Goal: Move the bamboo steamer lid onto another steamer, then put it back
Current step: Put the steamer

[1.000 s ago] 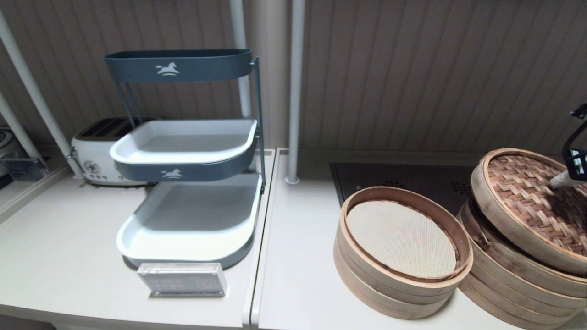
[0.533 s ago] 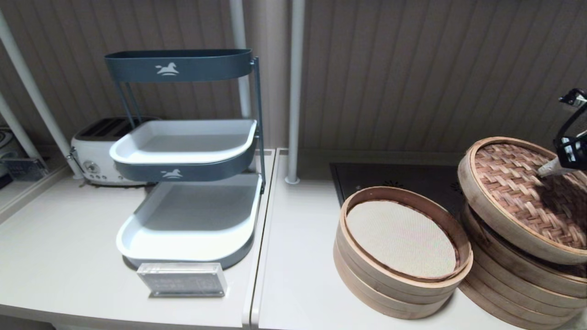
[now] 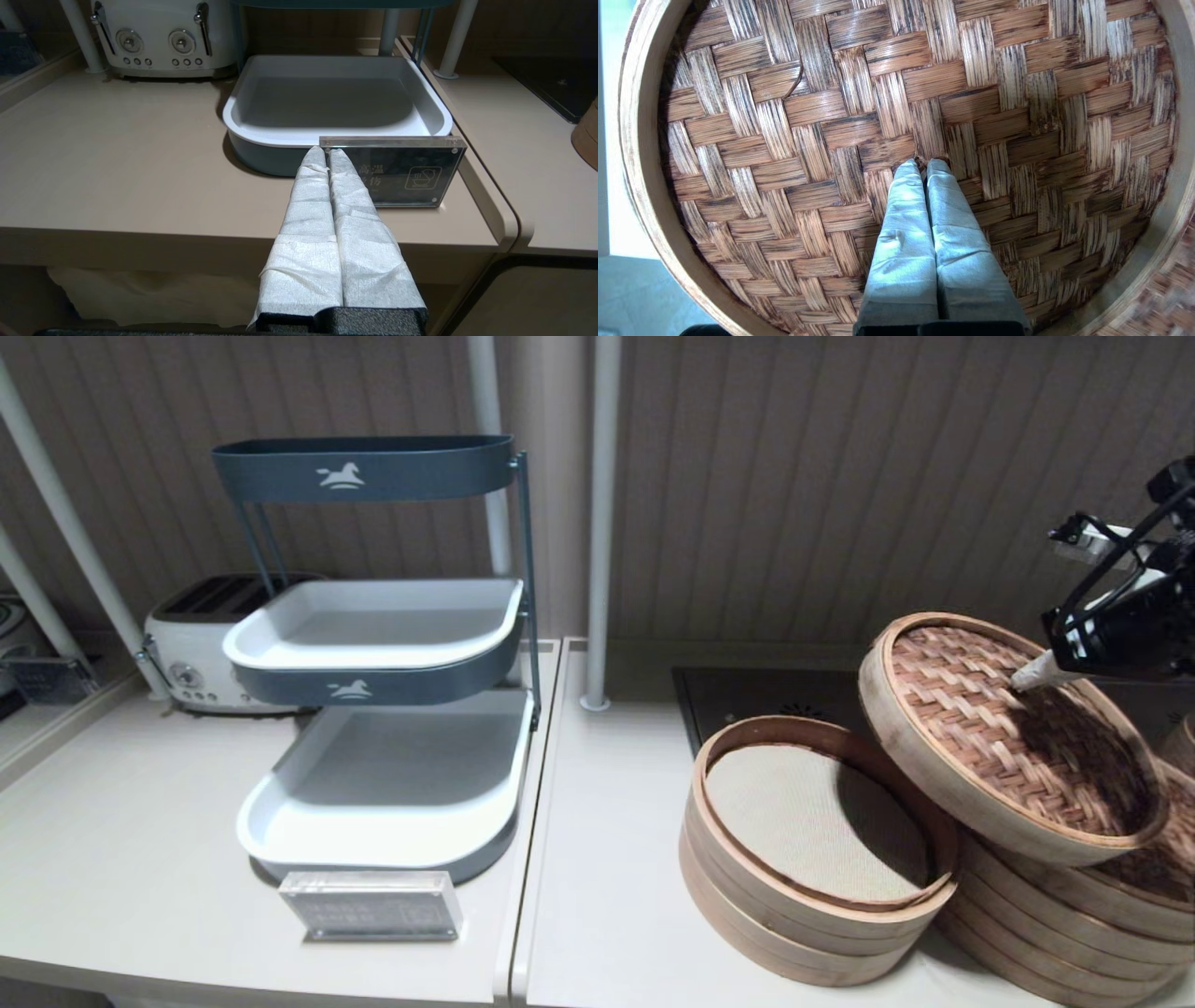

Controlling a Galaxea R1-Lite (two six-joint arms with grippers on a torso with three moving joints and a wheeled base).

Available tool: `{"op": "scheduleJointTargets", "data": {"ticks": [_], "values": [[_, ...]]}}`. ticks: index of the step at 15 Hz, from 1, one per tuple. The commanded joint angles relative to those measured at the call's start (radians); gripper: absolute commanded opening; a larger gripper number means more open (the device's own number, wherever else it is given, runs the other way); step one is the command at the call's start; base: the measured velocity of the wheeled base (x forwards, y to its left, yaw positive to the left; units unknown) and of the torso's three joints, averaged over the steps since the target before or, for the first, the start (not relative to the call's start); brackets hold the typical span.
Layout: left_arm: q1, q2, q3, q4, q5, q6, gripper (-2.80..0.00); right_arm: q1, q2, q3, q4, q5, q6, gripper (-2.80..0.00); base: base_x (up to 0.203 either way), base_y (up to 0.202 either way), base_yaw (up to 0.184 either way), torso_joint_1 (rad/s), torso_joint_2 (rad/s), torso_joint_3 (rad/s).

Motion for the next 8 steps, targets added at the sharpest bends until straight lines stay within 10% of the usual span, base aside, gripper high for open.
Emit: {"op": "scheduleJointTargets", "data": {"ticks": [1, 8], "values": [[0.000, -0.002, 0.028, 0.000, -0.001, 0.000, -2.80, 0.022, 0.002, -0.007, 0.004, 0.000, 0.002, -2.80, 0.000, 0.000, 0.000, 0.000, 0.00, 0.000], [0.000, -0.002, 0.028, 0.000, 0.000, -0.001, -2.80, 0.172, 0.002, 0.001, 0.004, -0.039, 0.050, -2.80, 0.000, 0.000, 0.000, 0.000, 0.00, 0.000]]}}
